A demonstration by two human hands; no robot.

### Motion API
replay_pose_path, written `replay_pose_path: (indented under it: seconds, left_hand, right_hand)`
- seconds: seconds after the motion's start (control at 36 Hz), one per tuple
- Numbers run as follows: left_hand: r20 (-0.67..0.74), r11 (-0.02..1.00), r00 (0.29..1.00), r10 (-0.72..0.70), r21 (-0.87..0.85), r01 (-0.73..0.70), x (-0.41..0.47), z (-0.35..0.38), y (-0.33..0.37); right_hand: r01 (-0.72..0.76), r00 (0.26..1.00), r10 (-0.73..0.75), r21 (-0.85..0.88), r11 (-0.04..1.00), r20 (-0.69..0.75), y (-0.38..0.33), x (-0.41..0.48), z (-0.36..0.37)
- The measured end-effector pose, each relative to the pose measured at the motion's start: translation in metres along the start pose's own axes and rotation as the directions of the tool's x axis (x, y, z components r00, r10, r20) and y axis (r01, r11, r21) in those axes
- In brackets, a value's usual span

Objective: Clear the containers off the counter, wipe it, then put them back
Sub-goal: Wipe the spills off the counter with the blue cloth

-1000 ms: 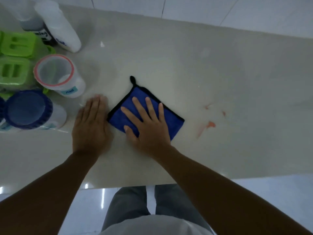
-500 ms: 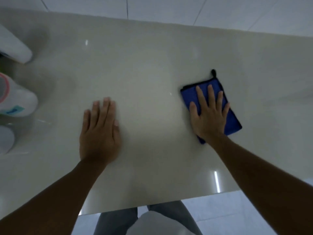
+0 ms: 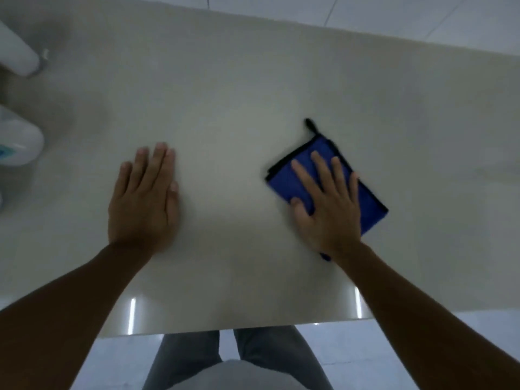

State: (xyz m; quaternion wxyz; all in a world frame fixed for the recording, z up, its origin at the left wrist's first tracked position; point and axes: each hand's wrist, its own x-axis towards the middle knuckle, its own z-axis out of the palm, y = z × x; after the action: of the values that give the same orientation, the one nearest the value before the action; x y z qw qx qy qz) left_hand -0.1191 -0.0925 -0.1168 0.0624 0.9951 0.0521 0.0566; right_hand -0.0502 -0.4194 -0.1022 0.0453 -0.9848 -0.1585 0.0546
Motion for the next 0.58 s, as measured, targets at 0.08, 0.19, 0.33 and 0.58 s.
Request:
replay_pose_path:
  seconds: [0.08, 0.19, 0.33, 0.58]
  left_hand:
    - [0.007, 1.000, 1.000, -0.006, -0.017, 0.007, 0.001, 0.000, 0.000]
    - [0.003, 1.000, 1.000, -0.001, -0.029, 0.001, 0.002, 0.000, -0.001]
    - [-0.003, 0.999, 1.000, 0.006, -0.041, -0.006, 0.001, 0.002, -0.002]
    - [-0.033, 0.985, 0.999, 0.025, -0.167, -0.031, -0.003, -0.002, -0.014]
  right_hand:
    - [-0.222, 0.975, 0.222, -0.008, 0.975, 0.033, 0.015, 0.047, -0.006]
    - [-0.305, 0.951, 0.305, -0.022, 0.952, 0.041, -0.017, 0.086, -0.004]
    - [-0.063, 0.997, 0.065, -0.038, 0.997, 0.050, -0.083, 0.066, 0.000]
    - [0.170, 0.985, -0.170, -0.010, 0.985, 0.024, -0.091, -0.058, 0.019]
